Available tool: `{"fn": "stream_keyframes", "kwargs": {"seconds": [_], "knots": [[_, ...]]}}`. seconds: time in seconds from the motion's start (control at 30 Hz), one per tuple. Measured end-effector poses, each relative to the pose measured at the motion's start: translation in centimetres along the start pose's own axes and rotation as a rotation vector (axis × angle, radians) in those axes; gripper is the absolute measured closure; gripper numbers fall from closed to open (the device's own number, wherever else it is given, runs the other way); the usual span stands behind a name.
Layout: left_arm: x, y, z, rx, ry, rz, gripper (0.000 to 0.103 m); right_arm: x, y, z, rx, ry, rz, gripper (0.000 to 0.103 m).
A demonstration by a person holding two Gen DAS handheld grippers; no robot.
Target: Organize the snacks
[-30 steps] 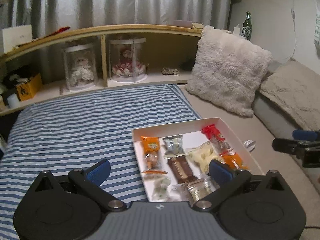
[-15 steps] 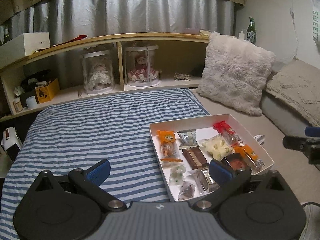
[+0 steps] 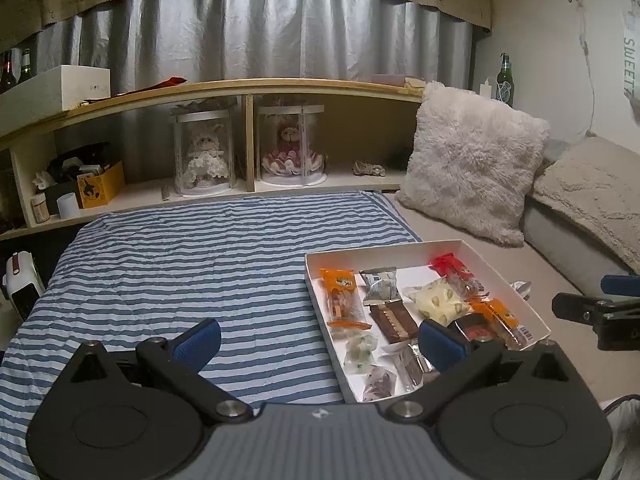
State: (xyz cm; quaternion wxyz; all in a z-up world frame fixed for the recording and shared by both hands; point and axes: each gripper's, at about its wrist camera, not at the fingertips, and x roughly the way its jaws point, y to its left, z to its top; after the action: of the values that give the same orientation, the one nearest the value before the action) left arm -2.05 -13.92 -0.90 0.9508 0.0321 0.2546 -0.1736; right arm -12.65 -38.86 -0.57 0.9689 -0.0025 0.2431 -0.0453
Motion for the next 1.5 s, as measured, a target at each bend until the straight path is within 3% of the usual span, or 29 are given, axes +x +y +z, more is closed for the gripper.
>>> {"fn": "stream_keyframes", "kwargs": {"seconds": [1.5], "knots": [[0.8,0.3,-1.1,-0.022,0.017,0.005,0.0,0.6,1.1,-1.1,0.0,0.003,0.014,0.001]]}}
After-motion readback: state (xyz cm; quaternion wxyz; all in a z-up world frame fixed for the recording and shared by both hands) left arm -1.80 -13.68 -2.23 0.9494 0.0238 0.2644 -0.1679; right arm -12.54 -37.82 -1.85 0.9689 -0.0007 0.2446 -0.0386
